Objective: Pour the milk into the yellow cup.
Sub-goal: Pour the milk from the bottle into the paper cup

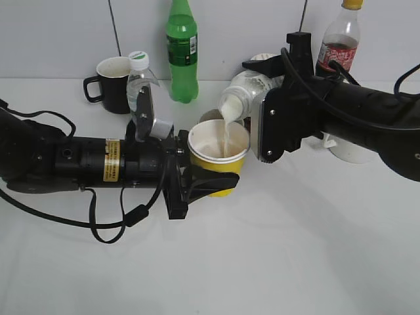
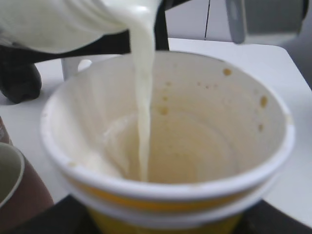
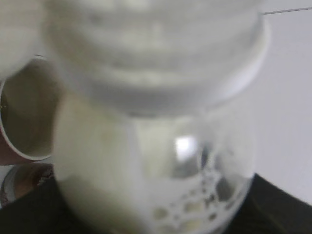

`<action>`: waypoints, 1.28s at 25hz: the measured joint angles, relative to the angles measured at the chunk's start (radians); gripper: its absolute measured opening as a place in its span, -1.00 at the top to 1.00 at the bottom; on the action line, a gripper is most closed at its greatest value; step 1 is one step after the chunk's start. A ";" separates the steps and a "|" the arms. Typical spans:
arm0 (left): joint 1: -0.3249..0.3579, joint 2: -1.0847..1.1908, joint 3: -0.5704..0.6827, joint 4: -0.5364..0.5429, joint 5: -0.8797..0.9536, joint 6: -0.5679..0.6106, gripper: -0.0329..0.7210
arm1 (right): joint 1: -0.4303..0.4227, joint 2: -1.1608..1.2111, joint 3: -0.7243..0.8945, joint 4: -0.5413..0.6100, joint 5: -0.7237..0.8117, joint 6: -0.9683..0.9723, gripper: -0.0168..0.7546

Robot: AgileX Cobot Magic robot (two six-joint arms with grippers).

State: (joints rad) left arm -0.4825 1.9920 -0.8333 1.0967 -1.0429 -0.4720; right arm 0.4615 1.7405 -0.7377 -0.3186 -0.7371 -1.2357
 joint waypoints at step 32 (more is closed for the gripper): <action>0.000 0.000 0.000 0.000 0.000 0.000 -0.10 | 0.000 0.000 0.000 0.001 -0.001 -0.031 -0.19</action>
State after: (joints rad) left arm -0.4825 1.9920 -0.8333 1.0967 -1.0429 -0.4720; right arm 0.4615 1.7405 -0.7377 -0.3176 -0.7380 -1.2669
